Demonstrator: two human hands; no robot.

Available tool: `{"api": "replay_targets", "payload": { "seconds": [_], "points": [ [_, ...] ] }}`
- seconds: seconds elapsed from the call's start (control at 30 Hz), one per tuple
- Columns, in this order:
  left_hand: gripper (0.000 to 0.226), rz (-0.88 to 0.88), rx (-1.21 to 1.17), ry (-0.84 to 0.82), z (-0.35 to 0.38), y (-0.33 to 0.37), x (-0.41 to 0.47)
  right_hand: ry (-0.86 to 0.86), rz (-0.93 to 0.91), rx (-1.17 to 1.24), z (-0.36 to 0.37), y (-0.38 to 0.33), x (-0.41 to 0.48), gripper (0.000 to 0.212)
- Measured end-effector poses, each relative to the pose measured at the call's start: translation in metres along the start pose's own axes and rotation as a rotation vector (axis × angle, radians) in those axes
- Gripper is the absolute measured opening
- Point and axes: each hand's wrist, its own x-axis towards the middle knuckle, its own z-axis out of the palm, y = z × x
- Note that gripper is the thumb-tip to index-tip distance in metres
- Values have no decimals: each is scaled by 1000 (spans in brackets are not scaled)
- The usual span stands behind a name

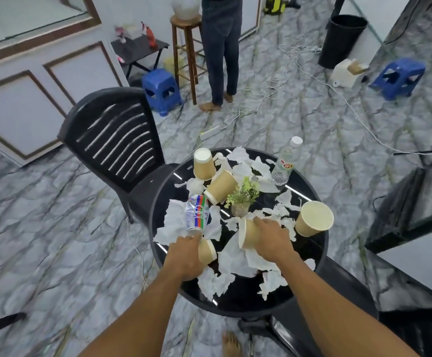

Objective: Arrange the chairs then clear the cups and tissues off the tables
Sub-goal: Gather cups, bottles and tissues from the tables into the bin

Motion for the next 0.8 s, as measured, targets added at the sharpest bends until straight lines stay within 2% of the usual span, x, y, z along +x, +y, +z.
{"api": "replay_targets", "payload": {
  "seconds": [0.2, 0.4, 0.57, 0.8],
  "points": [
    [71, 19, 16, 48, -2, 0, -10, 81, 5, 27, -2, -2, -8, 61],
    [72, 56, -107, 217, -25, 4, -41, 206, 53, 166, -17, -16, -54, 64],
    [59, 203, -328, 265, -29, 22, -85, 327, 150, 413, -30, -25, -126, 63],
    [63, 382, -372, 243, -1, 68, -160, 529, 357, 627, -5, -19, -262, 53]
  ]
}}
